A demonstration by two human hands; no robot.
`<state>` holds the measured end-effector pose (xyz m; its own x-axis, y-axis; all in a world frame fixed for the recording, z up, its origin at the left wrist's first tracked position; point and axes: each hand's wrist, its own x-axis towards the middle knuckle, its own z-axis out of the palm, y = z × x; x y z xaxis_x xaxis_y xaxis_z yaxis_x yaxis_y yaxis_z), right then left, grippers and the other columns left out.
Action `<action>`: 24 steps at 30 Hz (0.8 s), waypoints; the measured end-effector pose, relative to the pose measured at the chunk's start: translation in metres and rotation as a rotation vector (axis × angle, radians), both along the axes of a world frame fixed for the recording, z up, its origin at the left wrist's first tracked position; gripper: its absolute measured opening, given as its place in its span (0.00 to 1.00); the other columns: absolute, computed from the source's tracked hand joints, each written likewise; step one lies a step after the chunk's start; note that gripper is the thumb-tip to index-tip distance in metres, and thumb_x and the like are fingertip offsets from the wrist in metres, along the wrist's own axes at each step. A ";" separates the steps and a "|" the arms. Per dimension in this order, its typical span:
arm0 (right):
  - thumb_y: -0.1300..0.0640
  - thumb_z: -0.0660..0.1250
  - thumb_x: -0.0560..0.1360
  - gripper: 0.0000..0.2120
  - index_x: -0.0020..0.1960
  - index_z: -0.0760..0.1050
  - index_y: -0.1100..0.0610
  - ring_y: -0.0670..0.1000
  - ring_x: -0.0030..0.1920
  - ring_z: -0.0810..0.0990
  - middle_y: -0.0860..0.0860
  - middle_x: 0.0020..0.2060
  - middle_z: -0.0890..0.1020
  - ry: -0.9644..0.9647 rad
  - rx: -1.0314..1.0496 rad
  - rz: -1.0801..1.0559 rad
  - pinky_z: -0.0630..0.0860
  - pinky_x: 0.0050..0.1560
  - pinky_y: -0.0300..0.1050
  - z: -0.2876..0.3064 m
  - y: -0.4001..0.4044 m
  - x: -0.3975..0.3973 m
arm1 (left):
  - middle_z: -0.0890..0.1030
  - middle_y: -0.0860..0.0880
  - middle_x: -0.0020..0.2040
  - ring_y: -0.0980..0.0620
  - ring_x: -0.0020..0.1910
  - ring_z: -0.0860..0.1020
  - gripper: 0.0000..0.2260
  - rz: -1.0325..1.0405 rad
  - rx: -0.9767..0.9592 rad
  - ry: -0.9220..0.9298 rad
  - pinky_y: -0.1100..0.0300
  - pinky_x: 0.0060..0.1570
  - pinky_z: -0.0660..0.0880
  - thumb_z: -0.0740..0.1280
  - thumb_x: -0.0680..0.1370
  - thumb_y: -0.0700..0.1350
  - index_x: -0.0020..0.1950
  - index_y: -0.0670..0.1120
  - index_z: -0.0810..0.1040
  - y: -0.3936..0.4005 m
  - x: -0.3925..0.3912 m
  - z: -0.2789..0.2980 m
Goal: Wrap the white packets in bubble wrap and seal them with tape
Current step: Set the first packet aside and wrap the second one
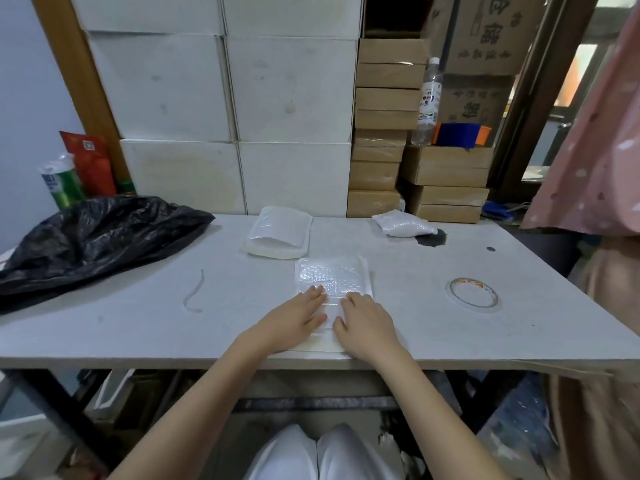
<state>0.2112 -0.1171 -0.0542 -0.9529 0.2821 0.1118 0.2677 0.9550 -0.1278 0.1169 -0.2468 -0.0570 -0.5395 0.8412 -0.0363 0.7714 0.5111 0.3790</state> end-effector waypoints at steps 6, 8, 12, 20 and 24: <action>0.52 0.51 0.80 0.18 0.65 0.68 0.58 0.54 0.64 0.68 0.52 0.67 0.69 0.037 -0.013 0.044 0.66 0.61 0.46 -0.007 -0.011 0.013 | 0.48 0.52 0.78 0.58 0.76 0.46 0.23 0.020 0.009 0.003 0.67 0.71 0.44 0.51 0.83 0.50 0.77 0.46 0.53 -0.017 0.012 -0.005; 0.52 0.51 0.80 0.19 0.67 0.66 0.58 0.54 0.66 0.67 0.52 0.69 0.67 0.021 -0.020 0.044 0.65 0.63 0.47 -0.006 -0.012 0.014 | 0.48 0.53 0.78 0.58 0.76 0.46 0.23 0.026 0.016 -0.027 0.67 0.71 0.44 0.52 0.83 0.50 0.77 0.46 0.53 -0.019 0.014 -0.005; 0.52 0.51 0.80 0.23 0.73 0.59 0.59 0.54 0.73 0.58 0.54 0.75 0.57 -0.137 -0.103 0.051 0.58 0.70 0.49 0.000 -0.010 0.012 | 0.56 0.54 0.76 0.56 0.75 0.56 0.24 0.134 0.111 -0.244 0.59 0.74 0.52 0.56 0.80 0.56 0.74 0.47 0.62 -0.016 0.015 -0.001; 0.54 0.53 0.79 0.14 0.54 0.76 0.56 0.56 0.66 0.66 0.54 0.60 0.71 -0.148 -0.358 0.022 0.66 0.65 0.50 0.018 0.011 -0.007 | 0.74 0.54 0.53 0.56 0.59 0.69 0.16 0.181 0.146 -0.148 0.52 0.66 0.66 0.53 0.75 0.61 0.48 0.54 0.74 -0.010 0.001 0.001; 0.59 0.58 0.77 0.14 0.58 0.77 0.56 0.53 0.62 0.73 0.52 0.58 0.77 0.093 -0.513 -0.010 0.70 0.62 0.45 0.013 0.026 -0.004 | 0.73 0.53 0.58 0.51 0.59 0.70 0.24 0.132 0.059 -0.084 0.51 0.64 0.67 0.49 0.71 0.66 0.56 0.55 0.74 -0.005 -0.004 0.002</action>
<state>0.2072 -0.0909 -0.0409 -0.9424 0.3320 0.0411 0.2418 0.7608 -0.6022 0.1131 -0.2522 -0.0553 -0.6427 0.7651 -0.0390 0.6632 0.5811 0.4718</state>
